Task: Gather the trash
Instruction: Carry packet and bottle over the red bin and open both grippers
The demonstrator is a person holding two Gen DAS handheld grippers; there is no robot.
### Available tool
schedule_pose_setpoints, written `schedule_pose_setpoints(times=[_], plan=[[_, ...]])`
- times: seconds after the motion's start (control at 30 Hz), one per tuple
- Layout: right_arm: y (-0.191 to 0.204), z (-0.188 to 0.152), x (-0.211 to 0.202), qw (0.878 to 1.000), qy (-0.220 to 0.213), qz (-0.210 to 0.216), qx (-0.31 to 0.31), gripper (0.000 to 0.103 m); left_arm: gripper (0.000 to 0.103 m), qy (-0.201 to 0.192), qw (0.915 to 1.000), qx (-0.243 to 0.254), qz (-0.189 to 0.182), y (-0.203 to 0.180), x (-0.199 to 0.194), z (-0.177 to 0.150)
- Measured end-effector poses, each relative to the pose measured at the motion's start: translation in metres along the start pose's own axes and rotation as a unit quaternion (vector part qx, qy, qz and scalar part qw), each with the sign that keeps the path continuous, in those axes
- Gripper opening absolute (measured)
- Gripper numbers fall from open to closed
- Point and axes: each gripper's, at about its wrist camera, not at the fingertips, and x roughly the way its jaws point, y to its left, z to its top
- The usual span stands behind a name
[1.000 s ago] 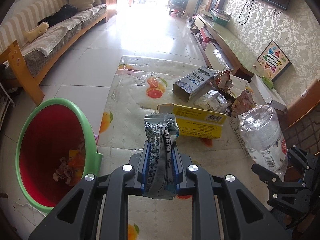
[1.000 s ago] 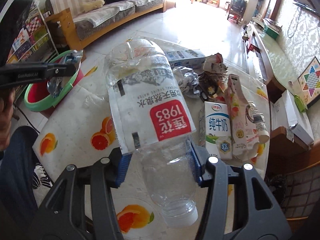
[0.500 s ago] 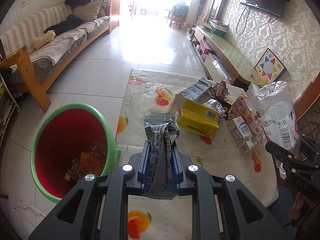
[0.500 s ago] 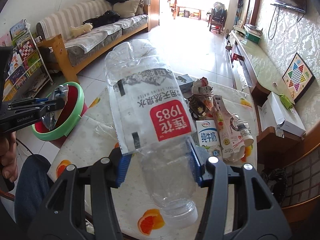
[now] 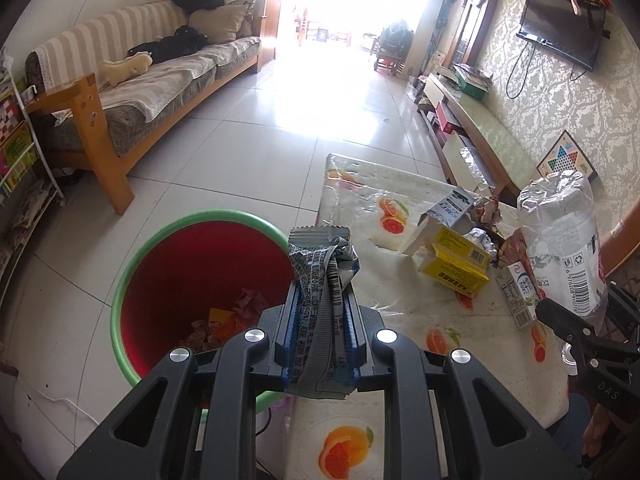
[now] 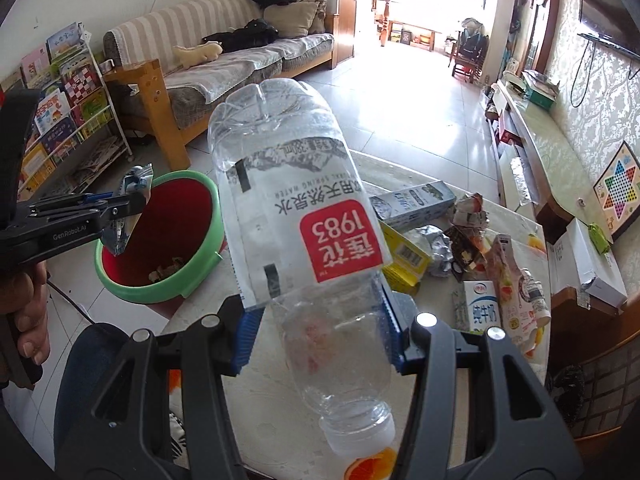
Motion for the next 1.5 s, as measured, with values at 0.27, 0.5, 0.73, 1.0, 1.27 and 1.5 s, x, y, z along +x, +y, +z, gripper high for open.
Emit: schedule_pose_setpoints(times=[0.27, 0.5, 0.73, 1.0, 1.27, 1.5], plan=[[0.050, 0.026, 0.018, 0.999, -0.002, 0.033, -0.021, 0.050, 0.018, 0.006, 0.9991, -0.031, 0.029, 0.062, 0.008, 0.010], [0.079, 0.043, 0.037, 0.998, 0.004, 0.058, -0.029, 0.050, 0.022, 0.016, 0.9982, -0.042, 0.040, 0.092, 0.016, 0.011], [0.102, 0.056, 0.055, 0.996, 0.013, 0.081, -0.026, 0.050, 0.069, 0.016, 0.9983, -0.039, 0.040, 0.101, 0.019, 0.008], [0.122, 0.059, 0.069, 0.995, 0.021, 0.091, -0.031, 0.050, 0.082, 0.007, 0.9964, -0.063, 0.057, 0.121, 0.008, 0.002], [0.143, 0.065, 0.089, 0.993, 0.033, 0.106, -0.037, 0.050, 0.088, 0.005, 0.9934, -0.085, 0.077, 0.146, 0.000, -0.005], [0.165, 0.066, 0.110, 0.991, 0.048, 0.119, -0.049, 0.050, 0.092, 0.004, 0.9904, -0.104, 0.092, 0.165, -0.005, -0.012]])
